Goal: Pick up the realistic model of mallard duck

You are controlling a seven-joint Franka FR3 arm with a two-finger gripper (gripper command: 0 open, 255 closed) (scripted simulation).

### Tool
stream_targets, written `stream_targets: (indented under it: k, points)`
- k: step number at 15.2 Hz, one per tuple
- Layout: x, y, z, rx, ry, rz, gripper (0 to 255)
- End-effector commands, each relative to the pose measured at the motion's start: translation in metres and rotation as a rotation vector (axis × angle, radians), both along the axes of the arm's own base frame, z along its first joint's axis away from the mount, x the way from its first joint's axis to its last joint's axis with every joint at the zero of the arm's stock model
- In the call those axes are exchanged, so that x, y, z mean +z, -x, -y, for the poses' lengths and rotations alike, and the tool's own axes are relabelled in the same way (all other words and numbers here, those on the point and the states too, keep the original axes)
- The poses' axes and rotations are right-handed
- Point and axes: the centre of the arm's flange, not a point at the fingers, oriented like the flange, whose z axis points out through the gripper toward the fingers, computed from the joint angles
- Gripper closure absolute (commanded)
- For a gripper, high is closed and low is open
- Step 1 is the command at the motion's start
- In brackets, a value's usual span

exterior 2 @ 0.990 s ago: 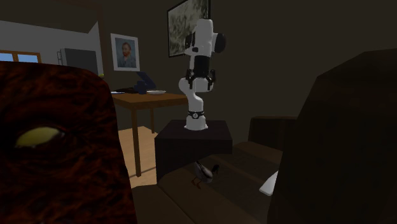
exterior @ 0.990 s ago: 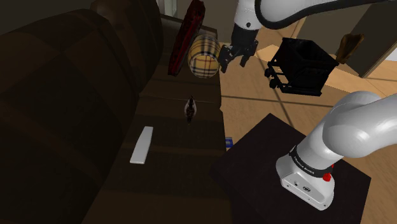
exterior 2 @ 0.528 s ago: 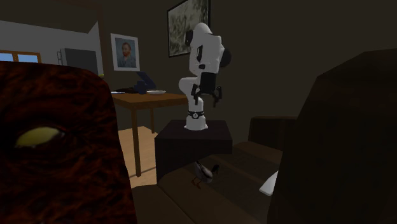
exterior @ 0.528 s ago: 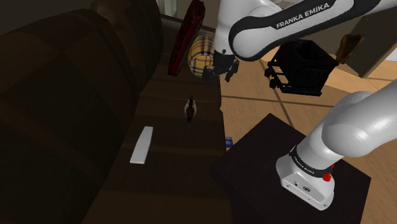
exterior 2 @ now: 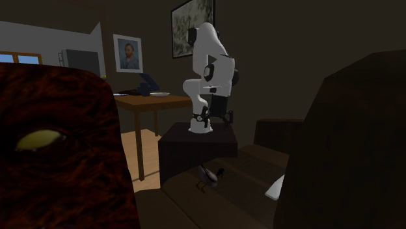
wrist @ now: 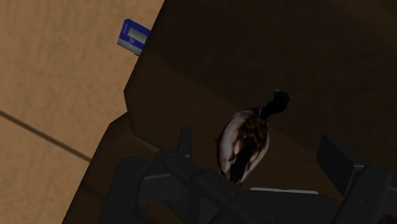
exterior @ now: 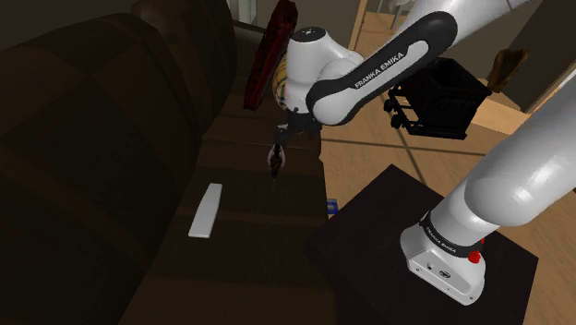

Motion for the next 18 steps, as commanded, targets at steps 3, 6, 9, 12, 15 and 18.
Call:
stream_targets:
  k: [3, 6, 9, 12, 15, 18]
  points:
    - [-0.05, -0.021, -0.017, -0.026, 0.015, -0.004, 0]
    - [-0.086, -0.035, -0.027, -0.045, 0.028, -0.008, 0]
    - [-0.123, -0.05, -0.036, -0.063, 0.04, -0.012, 0]
    - [-0.152, -0.06, -0.041, -0.075, 0.048, -0.014, 0]
    - [-0.168, -0.06, -0.041, -0.075, 0.048, -0.014, 0]
    - [-0.184, -0.06, -0.041, -0.075, 0.048, -0.014, 0]
